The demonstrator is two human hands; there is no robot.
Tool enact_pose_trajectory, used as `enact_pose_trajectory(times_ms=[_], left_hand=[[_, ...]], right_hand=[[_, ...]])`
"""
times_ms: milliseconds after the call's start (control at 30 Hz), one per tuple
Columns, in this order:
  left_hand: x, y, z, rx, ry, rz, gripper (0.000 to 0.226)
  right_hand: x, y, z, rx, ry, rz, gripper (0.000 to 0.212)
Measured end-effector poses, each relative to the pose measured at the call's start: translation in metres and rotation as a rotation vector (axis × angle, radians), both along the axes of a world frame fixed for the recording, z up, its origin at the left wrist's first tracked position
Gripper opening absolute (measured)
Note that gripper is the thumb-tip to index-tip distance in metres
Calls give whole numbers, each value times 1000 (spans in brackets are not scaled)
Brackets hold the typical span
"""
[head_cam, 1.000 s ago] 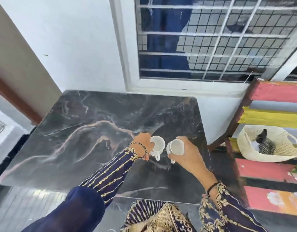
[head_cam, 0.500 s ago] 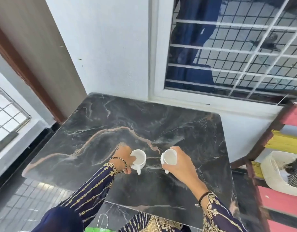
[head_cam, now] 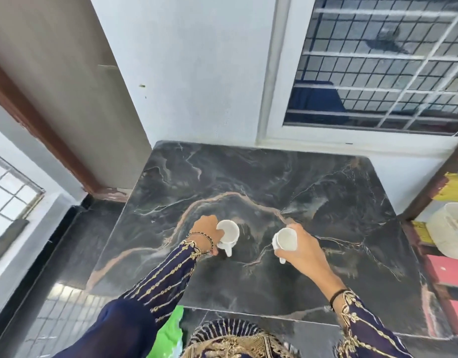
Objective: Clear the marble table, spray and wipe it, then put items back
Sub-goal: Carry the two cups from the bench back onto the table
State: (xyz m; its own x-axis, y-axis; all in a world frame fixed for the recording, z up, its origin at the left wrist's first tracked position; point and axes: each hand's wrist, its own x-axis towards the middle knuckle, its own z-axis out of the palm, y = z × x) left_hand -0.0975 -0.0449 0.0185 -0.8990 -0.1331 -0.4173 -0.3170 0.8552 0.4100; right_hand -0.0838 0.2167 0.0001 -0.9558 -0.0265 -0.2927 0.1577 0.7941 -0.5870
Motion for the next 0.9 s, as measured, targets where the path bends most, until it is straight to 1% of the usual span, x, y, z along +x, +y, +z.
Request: enact_pose_trajectory(times_ms=[100,233,400,567,700,900], left_hand=[[1,-25,-9,-26,-13,-42,31],[10,-36,-20,31,-64,-87,31],[17,-30,-26,114,-90,-105,31],[18,-19,-25,109,-105,-148,25],[20,-10,-27,159,-136,-109,20],[27,2,-29,183,-160,-34,23]], right_hand=[[7,-10,-7,27,-24,-50,72],[17,-5,-11,50,-45,-76,68],[29,4,-15,95,-73,-51,76],[33,7,-19,90,-93,-31,75],[31,9,-21,82,-83,-6,74],[28,15,-24,79,-87,58,75]])
